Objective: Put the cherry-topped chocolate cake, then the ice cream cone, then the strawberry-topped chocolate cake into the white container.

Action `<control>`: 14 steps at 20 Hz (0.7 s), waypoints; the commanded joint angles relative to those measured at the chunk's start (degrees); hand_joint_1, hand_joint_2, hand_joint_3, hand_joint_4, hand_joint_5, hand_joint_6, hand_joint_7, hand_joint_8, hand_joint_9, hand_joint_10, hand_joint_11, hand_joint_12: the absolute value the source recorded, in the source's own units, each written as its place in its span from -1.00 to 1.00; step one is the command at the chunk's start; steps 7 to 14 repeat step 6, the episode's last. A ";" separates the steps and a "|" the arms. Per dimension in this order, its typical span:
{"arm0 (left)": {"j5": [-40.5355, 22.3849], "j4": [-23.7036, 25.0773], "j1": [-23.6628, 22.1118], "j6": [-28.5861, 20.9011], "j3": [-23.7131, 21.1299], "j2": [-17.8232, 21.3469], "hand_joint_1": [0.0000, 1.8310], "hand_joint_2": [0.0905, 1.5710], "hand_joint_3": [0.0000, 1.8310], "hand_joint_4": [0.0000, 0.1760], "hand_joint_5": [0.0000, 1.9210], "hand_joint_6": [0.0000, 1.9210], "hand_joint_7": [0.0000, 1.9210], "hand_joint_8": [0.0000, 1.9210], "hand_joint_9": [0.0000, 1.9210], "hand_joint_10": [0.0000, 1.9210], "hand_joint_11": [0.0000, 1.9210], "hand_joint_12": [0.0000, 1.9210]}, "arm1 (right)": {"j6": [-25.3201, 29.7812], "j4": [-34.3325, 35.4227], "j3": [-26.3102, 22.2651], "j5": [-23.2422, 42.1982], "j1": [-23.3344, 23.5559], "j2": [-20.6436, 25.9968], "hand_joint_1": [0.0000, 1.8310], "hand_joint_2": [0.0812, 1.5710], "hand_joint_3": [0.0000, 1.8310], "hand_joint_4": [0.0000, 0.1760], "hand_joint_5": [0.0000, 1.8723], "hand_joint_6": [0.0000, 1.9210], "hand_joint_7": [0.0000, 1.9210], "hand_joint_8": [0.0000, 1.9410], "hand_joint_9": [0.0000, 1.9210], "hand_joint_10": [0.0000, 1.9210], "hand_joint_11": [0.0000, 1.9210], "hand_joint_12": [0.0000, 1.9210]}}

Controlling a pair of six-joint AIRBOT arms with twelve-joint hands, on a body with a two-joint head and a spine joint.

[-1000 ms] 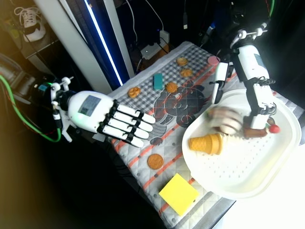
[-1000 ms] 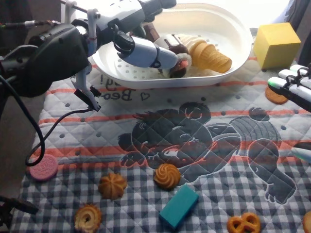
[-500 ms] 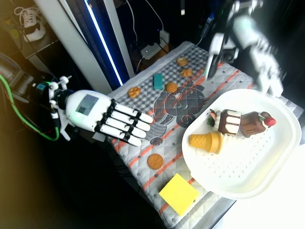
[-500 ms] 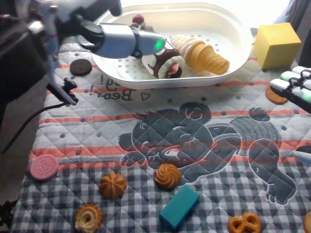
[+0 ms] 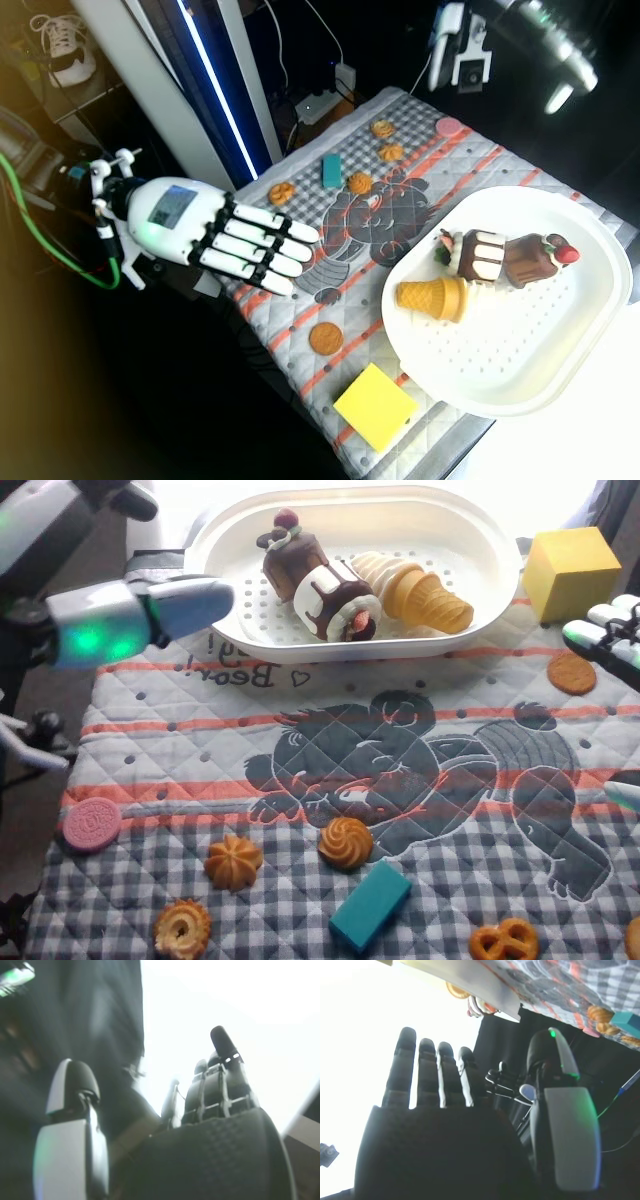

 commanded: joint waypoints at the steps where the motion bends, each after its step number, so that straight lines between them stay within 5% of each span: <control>1: -9.69 0.74 0.33 -0.53 -0.58 0.71 -0.22 0.40 -0.99 1.00 -1.00 -1.00 -1.00 -1.00 -0.97 -1.00 -1.00 -0.28 | 0.03 -0.17 -0.08 8.11 0.43 0.54 -0.40 0.55 -1.00 -0.78 -1.00 -1.00 -1.00 -1.00 -1.00 -1.00 -1.00 -0.92; 2: -11.66 0.01 2.50 -0.80 -1.41 1.17 -0.22 0.43 -0.99 1.00 -1.00 -1.00 -1.00 -1.00 -0.99 -0.99 -1.00 -0.43 | 0.03 -0.16 -0.19 8.65 0.43 0.68 -0.38 0.55 -1.00 -0.76 -1.00 -1.00 -1.00 -1.00 -1.00 -1.00 -1.00 -0.98; 3: -13.00 -0.50 3.97 -1.31 -1.82 1.31 -0.25 0.45 -0.99 1.00 -1.00 -1.00 -1.00 -1.00 -0.99 -0.99 -1.00 -0.47 | 0.03 -0.13 -0.29 9.12 0.43 0.78 -0.33 0.60 -1.00 -1.00 -1.00 -1.00 -1.00 -1.00 -1.00 -1.00 -1.00 -0.69; 4: -14.95 -1.25 6.21 -2.83 -2.09 1.35 -0.28 0.46 -1.00 1.00 -1.00 -1.00 -1.00 -1.00 -0.99 -0.99 -1.00 -0.42 | 0.03 -0.11 -0.43 9.65 0.43 1.00 -0.33 0.59 -1.00 -1.00 -1.00 -1.00 -1.00 -1.00 -1.00 -1.00 -1.00 -0.45; 5: -16.91 -2.01 7.98 -4.52 -2.17 1.35 -0.27 0.46 -1.00 1.00 -1.00 -1.00 -1.00 -1.00 -1.00 -1.00 -1.00 -0.50 | 0.03 -0.06 -0.55 10.07 0.43 1.22 -0.32 0.58 -1.00 -1.00 -1.00 -1.00 -1.00 -1.00 -1.00 -1.00 -1.00 -0.40; 14: -18.87 -2.99 9.86 -6.15 -2.26 1.36 -0.27 0.47 -1.00 1.00 -1.00 -1.00 -1.00 -1.00 -0.99 -1.00 -1.00 -0.42 | 0.03 -0.01 -0.73 11.12 0.43 1.53 -0.32 0.58 -1.00 -1.00 -1.00 -1.00 -1.00 -1.00 -1.00 -1.00 -1.00 -0.43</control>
